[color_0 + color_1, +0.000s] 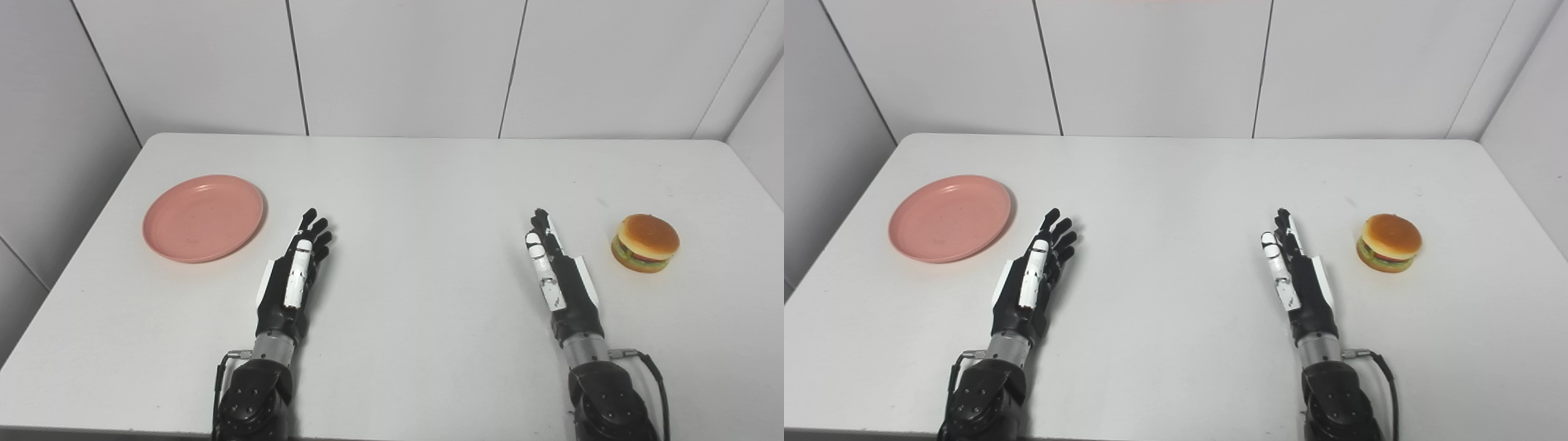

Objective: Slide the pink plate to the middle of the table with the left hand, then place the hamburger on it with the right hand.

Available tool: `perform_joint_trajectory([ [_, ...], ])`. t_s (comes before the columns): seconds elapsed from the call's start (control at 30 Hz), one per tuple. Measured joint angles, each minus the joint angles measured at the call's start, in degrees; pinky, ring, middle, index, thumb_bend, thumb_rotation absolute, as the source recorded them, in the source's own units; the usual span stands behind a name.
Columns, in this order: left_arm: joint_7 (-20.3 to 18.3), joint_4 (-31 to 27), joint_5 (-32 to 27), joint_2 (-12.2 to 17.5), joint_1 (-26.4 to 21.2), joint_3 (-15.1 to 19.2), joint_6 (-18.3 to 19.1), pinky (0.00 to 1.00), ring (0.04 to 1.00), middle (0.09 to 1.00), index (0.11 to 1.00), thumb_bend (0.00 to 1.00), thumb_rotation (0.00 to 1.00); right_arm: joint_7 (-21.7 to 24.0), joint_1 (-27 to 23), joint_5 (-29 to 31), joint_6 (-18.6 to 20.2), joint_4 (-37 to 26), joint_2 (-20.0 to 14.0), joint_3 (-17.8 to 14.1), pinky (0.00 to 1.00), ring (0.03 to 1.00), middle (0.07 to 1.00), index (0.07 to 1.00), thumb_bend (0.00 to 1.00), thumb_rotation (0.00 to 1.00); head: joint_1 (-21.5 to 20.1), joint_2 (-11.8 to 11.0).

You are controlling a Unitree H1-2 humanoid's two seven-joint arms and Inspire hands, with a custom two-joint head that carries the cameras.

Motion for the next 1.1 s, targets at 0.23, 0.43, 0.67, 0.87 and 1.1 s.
perform_joint_trajectory([
  [0.23,0.0,0.05,0.0,0.02,0.0,0.01,-0.21,0.94,0.926,0.942,0.937,0.36,1.0,0.01,-0.01,0.04,0.0,0.0,-0.01,0.0,0.96,0.981,0.985,0.991,0.21,1.0,-0.09,-0.09],
  [0.43,-0.01,0.05,-0.02,0.02,0.0,0.02,-0.21,0.94,0.926,0.942,0.938,0.36,0.99,0.0,-0.01,0.19,0.0,0.0,0.03,-0.07,0.96,0.98,0.987,0.993,0.22,1.0,0.0,-0.09],
  [0.67,0.0,0.07,-0.02,0.01,0.0,0.03,-0.29,0.94,0.926,0.941,0.937,0.36,0.98,-0.02,-0.01,0.16,-0.04,0.0,0.03,-0.06,0.96,0.978,0.988,0.991,0.21,1.0,-0.09,-0.09],
  [0.87,-0.02,0.09,-0.05,0.0,0.0,0.06,-0.3,0.95,0.928,0.942,0.938,0.37,0.97,-0.02,-0.02,0.14,-0.08,0.05,0.02,-0.03,0.96,0.977,0.985,0.99,0.22,1.0,0.0,0.0],
  [1.1,-0.02,0.13,-0.04,0.0,0.0,0.05,-0.35,0.95,0.927,0.943,0.939,0.36,0.98,-0.04,-0.02,-0.19,-0.09,0.03,0.02,-0.01,0.96,0.981,0.988,0.992,0.21,1.0,0.0,-0.26],
])
